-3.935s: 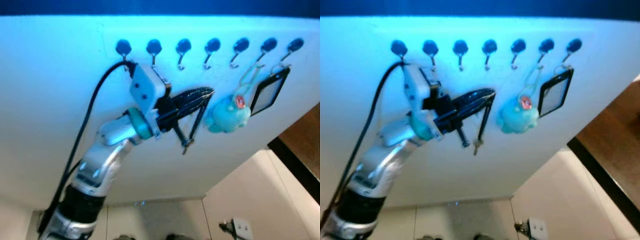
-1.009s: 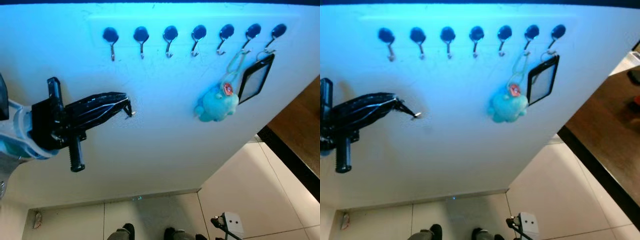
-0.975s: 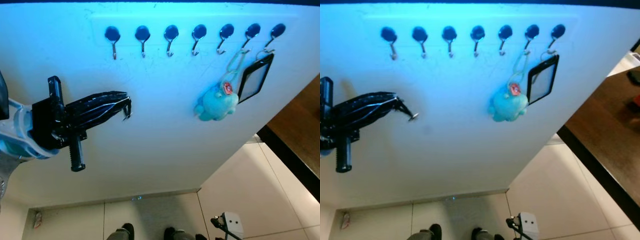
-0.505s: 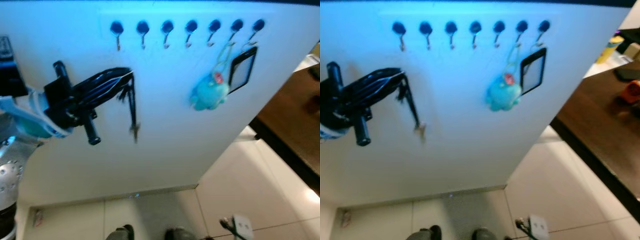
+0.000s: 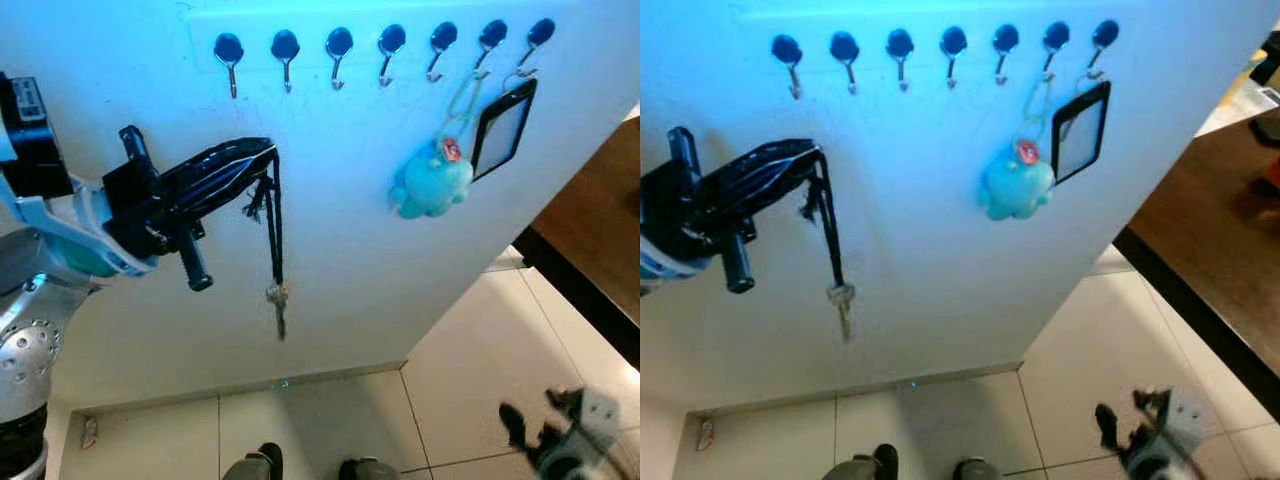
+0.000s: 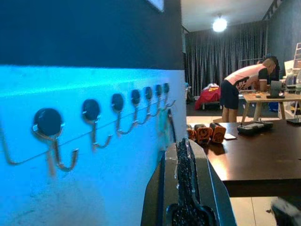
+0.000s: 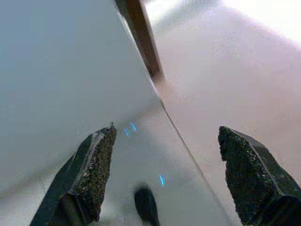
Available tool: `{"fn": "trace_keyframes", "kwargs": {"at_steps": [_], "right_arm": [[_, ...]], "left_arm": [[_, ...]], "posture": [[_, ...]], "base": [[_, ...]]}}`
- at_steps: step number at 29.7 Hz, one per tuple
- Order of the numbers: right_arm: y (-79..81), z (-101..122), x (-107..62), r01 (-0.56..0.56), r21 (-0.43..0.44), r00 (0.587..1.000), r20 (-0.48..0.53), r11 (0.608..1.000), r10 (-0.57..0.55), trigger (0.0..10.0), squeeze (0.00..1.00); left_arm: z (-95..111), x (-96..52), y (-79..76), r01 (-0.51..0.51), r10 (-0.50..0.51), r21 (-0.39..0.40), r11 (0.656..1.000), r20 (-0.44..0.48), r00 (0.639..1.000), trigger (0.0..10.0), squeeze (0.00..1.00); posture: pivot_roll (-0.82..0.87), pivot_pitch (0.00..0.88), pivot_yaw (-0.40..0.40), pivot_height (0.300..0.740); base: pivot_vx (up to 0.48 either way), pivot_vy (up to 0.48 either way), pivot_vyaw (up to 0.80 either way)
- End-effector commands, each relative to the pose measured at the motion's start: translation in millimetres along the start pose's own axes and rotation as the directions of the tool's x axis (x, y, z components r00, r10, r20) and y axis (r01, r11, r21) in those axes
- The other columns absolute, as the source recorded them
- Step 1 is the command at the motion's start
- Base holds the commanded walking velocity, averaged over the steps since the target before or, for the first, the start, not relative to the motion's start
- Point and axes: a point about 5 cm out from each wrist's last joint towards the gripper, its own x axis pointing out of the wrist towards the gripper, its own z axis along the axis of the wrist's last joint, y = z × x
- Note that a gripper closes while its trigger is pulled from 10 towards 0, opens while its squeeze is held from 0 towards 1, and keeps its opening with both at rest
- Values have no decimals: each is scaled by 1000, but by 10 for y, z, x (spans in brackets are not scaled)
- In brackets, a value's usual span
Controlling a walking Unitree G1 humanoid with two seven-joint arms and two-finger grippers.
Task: Hang keys on a hook
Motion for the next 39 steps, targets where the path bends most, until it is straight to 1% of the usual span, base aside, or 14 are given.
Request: {"fn": "trace_keyframes", "kwargs": {"at_steps": [1, 3, 6, 8, 10, 12, 15, 19, 24, 26, 28, 30, 32, 39], "right_arm": [[31, 98, -2, -125, -28, 992, 27, 992, 126, 10000, 0], [169, 297, 15, -365, -88, 929, 35, 927, 369, 10000, 0], [235, 348, 2, -453, -110, 889, 20, 885, 458, 10000, 0], [417, 444, -108, -653, -157, 755, -51, 741, 654, 10000, 0], [497, 466, -167, -718, -161, 693, -80, 677, 716, 10000, 0], [497, 466, -167, -718, -161, 693, -80, 677, 716, 10000, 0], [689, 555, -296, -829, -168, 555, -119, 534, 823, 10000, 0], [878, 705, -367, -885, -189, 447, -93, 425, 890, 10000, 0], [1023, 836, -388, -903, -217, 390, -48, 372, 919, 10000, 0], [1460, 1107, -492, -942, -261, 208, 41, 211, 977, 10000, 0], [1460, 1107, -492, -942, -261, 208, 41, 211, 977, 10000, 0], [1897, 1158, -587, -958, -285, 42, -3, 39, 999, 10000, 0], [2142, 1172, -629, -954, -295, -50, -24, -55, 998, 10000, 0], [2513, 1323, -639, -924, -361, -144, 23, -127, 989, 10000, 0]], "left_arm": [[10, 7, -11, 20, -20, 10, 1000, 4, 1000, 10000, 0], [20, 4, -21, 34, -34, 12, 999, 0, 999, 10000, 0], [22, -1, -27, 39, -39, 13, 999, -4, 999, 10000, 0], [28, -10, -44, 50, -50, 13, 999, -10, 999, 10000, 0], [30, -12, -50, 54, -54, 14, 998, -12, 998, 10000, 0], [30, -12, -50, 54, -54, 14, 998, -12, 998, 10000, 0], [38, -5, -74, 72, -72, 15, 997, -14, 997, 10000, 0], [44, 4, -89, 85, -85, 16, 996, -14, 996, 10000, 0], [52, 9, -93, 93, -93, 19, 995, -15, 996, 10000, 0], [84, 24, -120, 129, -129, 29, 991, -24, 991, 10000, 0], [84, 24, -120, 129, -129, 29, 991, -24, 991, 10000, 0], [91, 51, -150, 158, -156, 40, 987, -42, 987, 10000, 0], [95, 78, -168, 172, -170, 45, 984, -48, 984, 10000, 0], [113, 126, -177, 185, -183, 58, 981, -49, 982, 10000, 0]], "posture": [[-27, 104, 53, 740], [-24, 104, 52, 740], [-23, 104, 52, 740], [-21, 103, 50, 740], [-21, 103, 50, 740], [-21, 103, 50, 740], [-20, 101, 47, 740], [-20, 98, 48, 740], [-18, 95, 48, 740], [-15, 93, 49, 740], [-15, 93, 49, 740], [-13, 95, 53, 740], [-11, 97, 54, 740], [4, 99, 52, 740]], "base": [[0, 0, 0], [0, 0, 0], [0, 0, 0], [0, 0, 0], [0, 0, 0], [0, 0, 0], [0, 0, 0], [0, 0, 0], [0, 0, 0], [0, 0, 0], [0, 0, 0], [0, 0, 0], [0, 0, 0], [0, 0, 0]]}}
